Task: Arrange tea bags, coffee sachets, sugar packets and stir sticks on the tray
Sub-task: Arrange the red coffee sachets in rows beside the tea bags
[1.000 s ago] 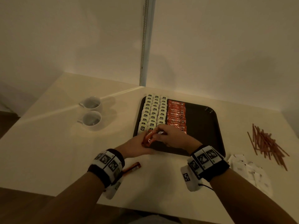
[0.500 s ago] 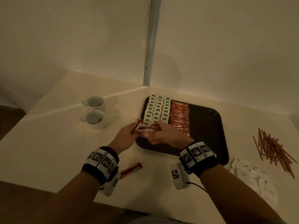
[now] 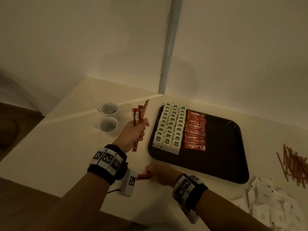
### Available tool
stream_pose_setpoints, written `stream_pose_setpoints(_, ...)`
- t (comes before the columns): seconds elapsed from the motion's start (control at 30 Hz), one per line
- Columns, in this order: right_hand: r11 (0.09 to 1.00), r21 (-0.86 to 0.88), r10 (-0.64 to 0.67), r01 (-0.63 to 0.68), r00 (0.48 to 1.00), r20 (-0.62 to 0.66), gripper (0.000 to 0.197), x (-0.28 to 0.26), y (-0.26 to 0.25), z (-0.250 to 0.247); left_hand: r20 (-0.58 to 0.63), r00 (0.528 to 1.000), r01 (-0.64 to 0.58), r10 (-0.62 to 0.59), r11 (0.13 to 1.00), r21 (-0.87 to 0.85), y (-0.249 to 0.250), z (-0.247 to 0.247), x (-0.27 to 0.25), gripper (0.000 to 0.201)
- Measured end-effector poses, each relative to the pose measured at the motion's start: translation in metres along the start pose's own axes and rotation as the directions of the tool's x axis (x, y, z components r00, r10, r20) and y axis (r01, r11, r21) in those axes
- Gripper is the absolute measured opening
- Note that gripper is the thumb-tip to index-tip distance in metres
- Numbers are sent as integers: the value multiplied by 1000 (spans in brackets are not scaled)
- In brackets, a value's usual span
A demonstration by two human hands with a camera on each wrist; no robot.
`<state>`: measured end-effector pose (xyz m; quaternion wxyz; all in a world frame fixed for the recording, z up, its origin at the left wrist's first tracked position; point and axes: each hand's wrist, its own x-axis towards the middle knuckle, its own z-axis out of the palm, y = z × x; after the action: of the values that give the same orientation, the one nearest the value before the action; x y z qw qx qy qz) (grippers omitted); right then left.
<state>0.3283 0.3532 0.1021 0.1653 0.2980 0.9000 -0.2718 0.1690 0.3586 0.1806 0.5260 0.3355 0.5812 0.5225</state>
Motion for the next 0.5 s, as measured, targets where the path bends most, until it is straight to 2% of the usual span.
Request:
stream_pose_setpoints(0.07,962,267,96,-50,983,-159,16,-14,10,-29,-25,1000,-11,10,999,-36,3,3,1,22)
stream_pose_setpoints(0.1,901,432,178,-49,948,-264,12,-24,15,-46,-32,999,-14,12,998,-62,4,6,0,22)
stream_pose_setpoints(0.13,806,592,269,-1,892,-363,16,-33,18,-64,-30,999,-15,12,996,-87,6,10,1,23)
stream_pose_setpoints(0.17,694,712,342,104,823,-453,21,-44,18,-81,-14,1000,-10,8,993,-116,9,17,0,24)
stream_pose_setpoints(0.2,603,767,391,219,757,-523,25,-52,19,-95,12,1000,0,2,990,-142,12,26,-1,24)
stream_pose_setpoints(0.23,558,773,419,301,701,-576,27,-58,19,-108,46,999,13,-5,986,-167,15,37,-2,23)
stream_pose_setpoints(0.27,566,751,428,340,658,-620,27,-61,17,-117,87,996,24,-8,982,-188,17,48,-3,22)
stream_pose_setpoints(0.33,656,673,403,341,595,-695,23,-62,17,-127,159,987,43,-9,977,-211,24,71,-2,21)
stream_pose_setpoints(0.43,790,541,327,286,550,-769,11,-67,24,-129,170,985,83,-43,968,-237,33,96,6,18)
stream_pose_setpoints(0.47,835,488,311,255,513,-800,9,-71,28,-132,166,984,94,-59,972,-215,37,101,8,18)
stream_pose_setpoints(0.5,871,433,297,232,455,-840,10,-76,32,-137,178,981,101,-71,981,-164,40,105,10,18)
